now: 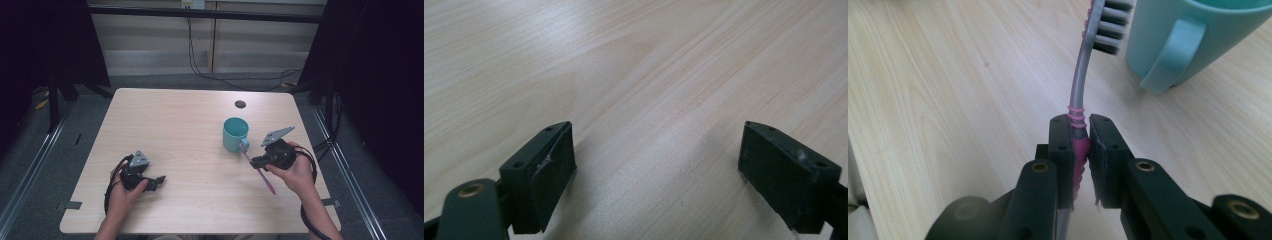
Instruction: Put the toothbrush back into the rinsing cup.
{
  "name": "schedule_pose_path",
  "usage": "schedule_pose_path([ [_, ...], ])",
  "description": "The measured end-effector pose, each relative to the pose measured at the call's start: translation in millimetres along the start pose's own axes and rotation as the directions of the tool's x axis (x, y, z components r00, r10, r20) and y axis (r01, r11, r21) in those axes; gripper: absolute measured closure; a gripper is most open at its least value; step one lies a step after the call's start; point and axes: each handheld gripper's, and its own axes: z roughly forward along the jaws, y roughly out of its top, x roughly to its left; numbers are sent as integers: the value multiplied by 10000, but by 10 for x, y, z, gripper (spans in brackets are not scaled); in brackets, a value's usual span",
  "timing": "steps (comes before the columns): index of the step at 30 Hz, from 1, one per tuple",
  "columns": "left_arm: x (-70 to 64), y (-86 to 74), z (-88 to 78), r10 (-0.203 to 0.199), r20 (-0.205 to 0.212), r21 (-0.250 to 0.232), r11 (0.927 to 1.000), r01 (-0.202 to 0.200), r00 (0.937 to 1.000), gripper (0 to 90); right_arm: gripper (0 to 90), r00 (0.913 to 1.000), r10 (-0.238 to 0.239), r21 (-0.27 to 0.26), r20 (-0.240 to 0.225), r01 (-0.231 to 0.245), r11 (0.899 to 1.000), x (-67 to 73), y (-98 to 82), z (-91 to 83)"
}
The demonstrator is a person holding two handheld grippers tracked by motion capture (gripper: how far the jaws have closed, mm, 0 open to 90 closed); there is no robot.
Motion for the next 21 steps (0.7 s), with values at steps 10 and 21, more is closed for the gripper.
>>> schedule_pose_path([
  [10,0,1,-1,4,-13,15,10000,-4,10000,147,812,9997,246,-781,-69,-250,9966,-20,-10,-59],
  [21,0,1,-1,8,-12,17,10000,-8,10000,148,812,9986,522,-1737,-3,-515,9835,-39,-16,-128],
])
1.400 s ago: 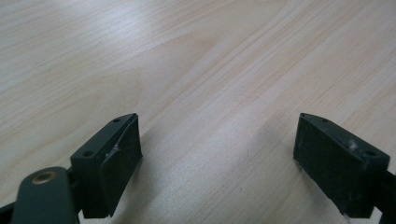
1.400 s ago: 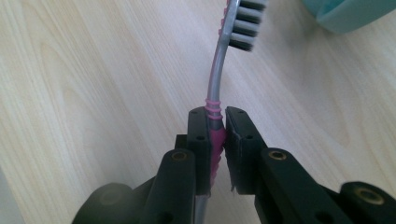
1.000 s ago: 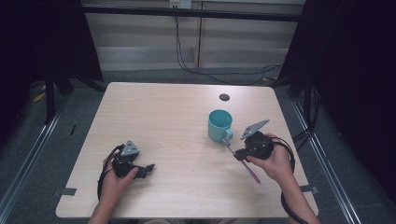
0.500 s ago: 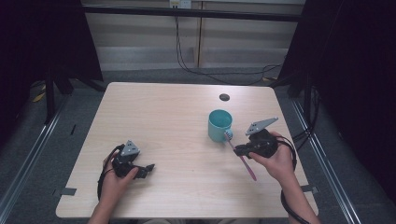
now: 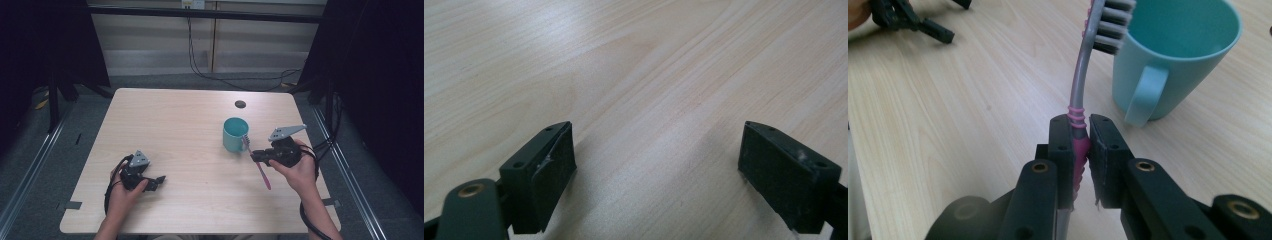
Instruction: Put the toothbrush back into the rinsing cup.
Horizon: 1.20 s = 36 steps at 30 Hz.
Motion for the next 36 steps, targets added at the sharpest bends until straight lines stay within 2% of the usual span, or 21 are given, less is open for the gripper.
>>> schedule_pose_path([
  [7,0,0,0,6,0,2,10000,-6,10000,147,812,9998,185,-628,80,-179,9979,-7,13,-46],
  [12,1,-1,2,4,13,-25,10000,-4,10000,147,811,9989,453,-1169,90,-440,9922,-31,22,-83],
  [17,0,0,0,5,-4,0,10000,-5,10000,147,812,9984,548,-1449,140,-522,9881,-33,40,-98],
  [23,1,0,0,19,-5,3,10000,-19,10000,147,811,9962,873,-2126,72,-837,9735,-40,85,-110],
  [32,1,0,0,12,-2,-1,10000,-12,10000,147,812,9940,1087,-2553,79,-1031,9614,-49,145,-128],
  [35,1,0,0,13,-5,2,10000,-13,10000,147,812,9923,1242,-2958,-26,-1194,9478,-57,158,-141],
  [36,1,0,0,13,-5,2,10000,-13,10000,147,812,9923,1242,-2958,-26,-1194,9478,-57,158,-141],
])
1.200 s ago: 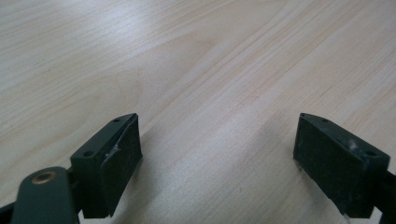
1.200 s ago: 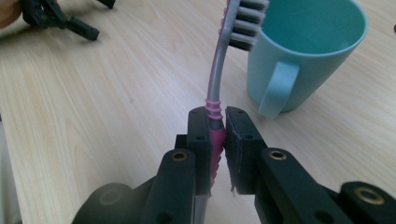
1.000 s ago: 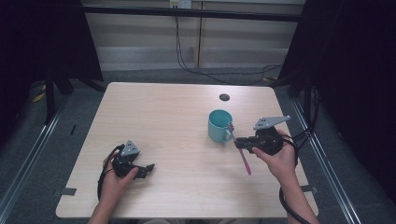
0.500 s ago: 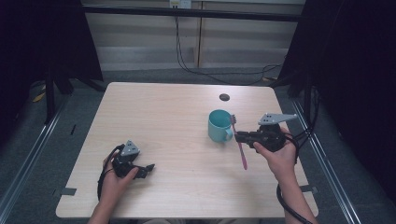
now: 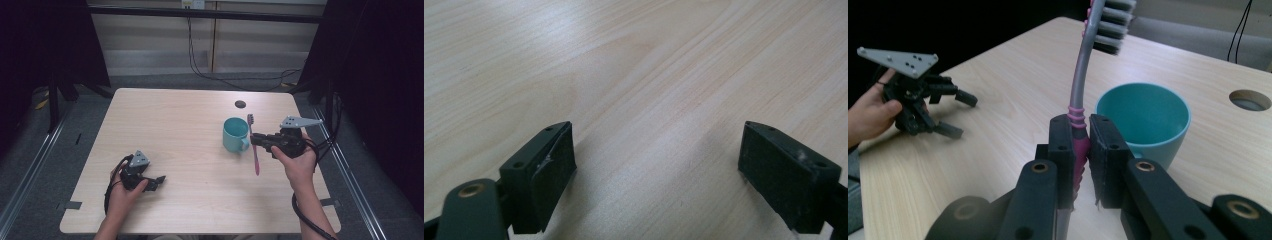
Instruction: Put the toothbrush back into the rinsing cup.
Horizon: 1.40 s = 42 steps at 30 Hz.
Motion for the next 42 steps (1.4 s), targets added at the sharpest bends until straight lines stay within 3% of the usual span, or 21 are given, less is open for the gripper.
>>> schedule_pose_path([
  [20,1,-1,1,4,17,-18,10000,-4,10000,147,811,9985,502,-1130,-200,-522,9922,-65,49,-16],
  [30,1,-1,1,3,16,-19,10000,-3,10000,147,811,9988,432,-1377,-239,-461,9894,-68,120,-8],
  [42,0,0,0,6,5,-1,10000,-6,10000,147,812,9987,514,-1772,64,-494,9829,-104,196,35],
])
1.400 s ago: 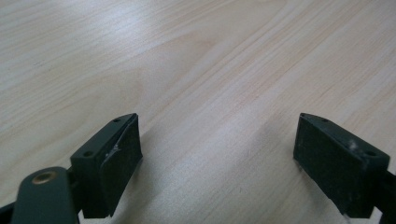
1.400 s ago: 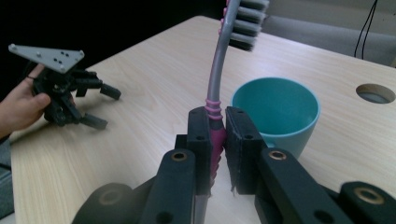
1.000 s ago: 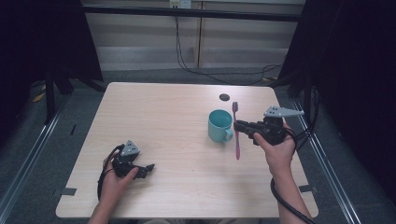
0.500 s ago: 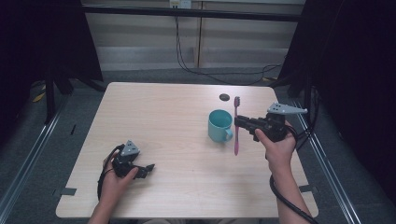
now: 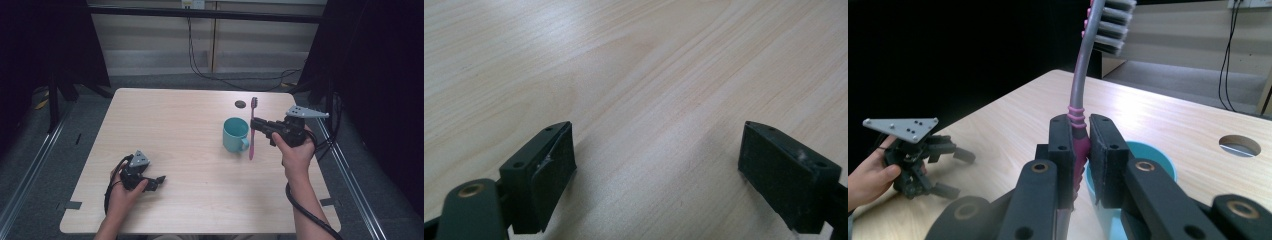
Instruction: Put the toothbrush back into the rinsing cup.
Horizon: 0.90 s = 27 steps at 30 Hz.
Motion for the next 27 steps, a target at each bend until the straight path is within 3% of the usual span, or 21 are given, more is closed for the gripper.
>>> schedule_pose_path([
  [27,0,0,0,2,0,3,10000,-2,10000,147,811,9984,1,-283,567,15,9996,-92,157,227],
])
